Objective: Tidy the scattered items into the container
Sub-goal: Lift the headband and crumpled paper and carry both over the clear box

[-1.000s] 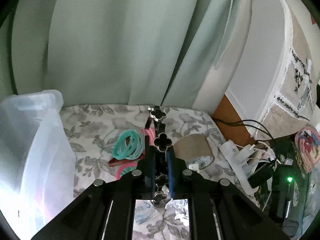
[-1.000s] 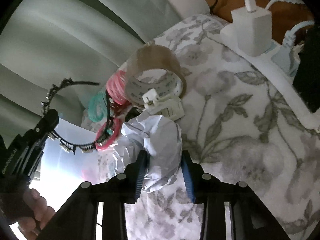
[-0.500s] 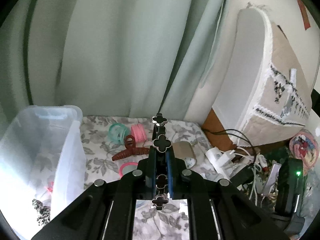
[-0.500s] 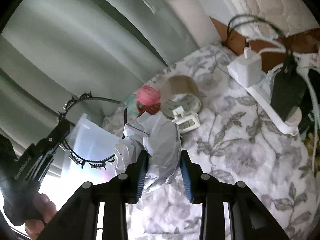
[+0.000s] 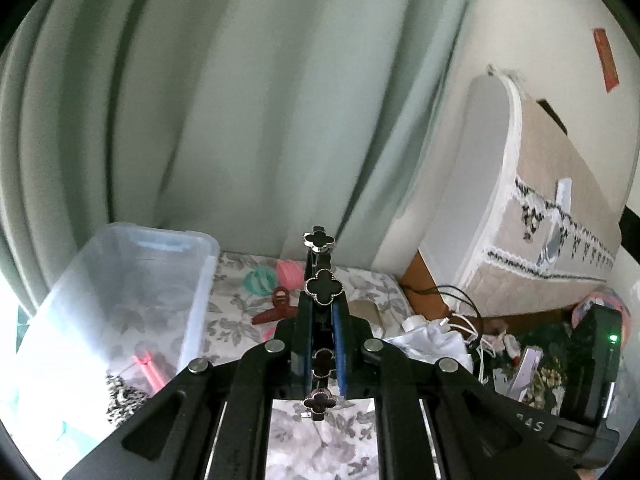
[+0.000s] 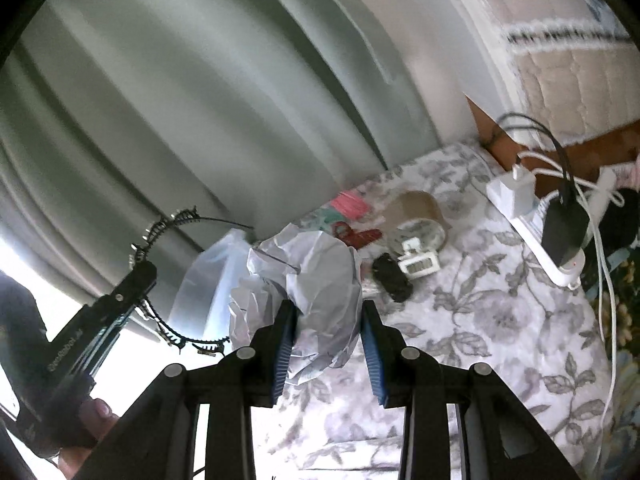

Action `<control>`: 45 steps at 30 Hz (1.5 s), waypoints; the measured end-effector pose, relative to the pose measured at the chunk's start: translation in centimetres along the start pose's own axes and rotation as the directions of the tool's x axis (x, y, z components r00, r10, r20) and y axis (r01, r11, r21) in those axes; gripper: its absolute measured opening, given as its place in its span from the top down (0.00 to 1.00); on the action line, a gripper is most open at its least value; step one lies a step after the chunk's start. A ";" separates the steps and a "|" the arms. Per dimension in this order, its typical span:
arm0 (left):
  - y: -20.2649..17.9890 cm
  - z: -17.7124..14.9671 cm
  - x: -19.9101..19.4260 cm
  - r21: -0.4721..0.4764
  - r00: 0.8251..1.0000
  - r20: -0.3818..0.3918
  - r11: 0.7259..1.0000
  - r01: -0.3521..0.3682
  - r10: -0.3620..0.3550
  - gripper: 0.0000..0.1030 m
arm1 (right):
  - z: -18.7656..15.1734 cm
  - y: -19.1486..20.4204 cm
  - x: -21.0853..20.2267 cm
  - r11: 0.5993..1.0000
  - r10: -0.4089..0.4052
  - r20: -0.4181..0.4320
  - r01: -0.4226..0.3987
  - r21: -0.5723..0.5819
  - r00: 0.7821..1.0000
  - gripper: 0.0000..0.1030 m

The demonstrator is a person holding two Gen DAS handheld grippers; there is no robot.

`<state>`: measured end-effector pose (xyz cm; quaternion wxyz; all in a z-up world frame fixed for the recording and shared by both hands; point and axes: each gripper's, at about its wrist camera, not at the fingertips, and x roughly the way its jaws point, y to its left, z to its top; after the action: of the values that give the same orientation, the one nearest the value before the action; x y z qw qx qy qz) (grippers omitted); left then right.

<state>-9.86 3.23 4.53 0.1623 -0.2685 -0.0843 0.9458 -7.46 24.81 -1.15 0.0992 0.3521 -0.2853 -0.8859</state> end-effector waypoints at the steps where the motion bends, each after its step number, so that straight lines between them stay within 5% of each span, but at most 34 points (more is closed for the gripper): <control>1: 0.3 0.1 -0.6 -0.008 1.000 0.009 1.000 -0.004 0.004 0.91 | -0.1 0.7 -0.5 1.000 0.005 0.009 -0.004 -0.015 1.000 0.66; 13: 5.5 0.0 -6.8 -0.119 0.989 0.127 0.991 -0.065 0.080 0.91 | -1.7 7.9 -1.7 0.985 0.050 0.021 -0.046 -0.168 0.999 0.66; 21: 11.1 -0.6 -8.8 -0.255 0.971 0.142 0.955 -0.150 0.190 0.91 | -3.0 11.9 0.7 0.965 0.077 -0.038 -0.084 -0.249 0.996 0.66; 32: 16.0 -2.1 -7.2 -0.319 0.958 0.060 0.915 -0.249 0.282 0.91 | -4.5 16.3 5.0 0.936 0.080 -0.114 -0.114 -0.333 0.990 0.66; 45: 18.9 -2.9 -4.6 -0.336 0.964 0.008 0.909 -0.247 0.265 0.91 | -5.3 19.3 10.4 0.918 0.054 -0.194 -0.125 -0.377 0.980 0.66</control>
<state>-9.60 -15.81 -0.37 -0.0132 -0.2754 -0.2108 0.9378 -11.94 2.78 0.93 0.2326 0.3904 -0.1104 -0.8839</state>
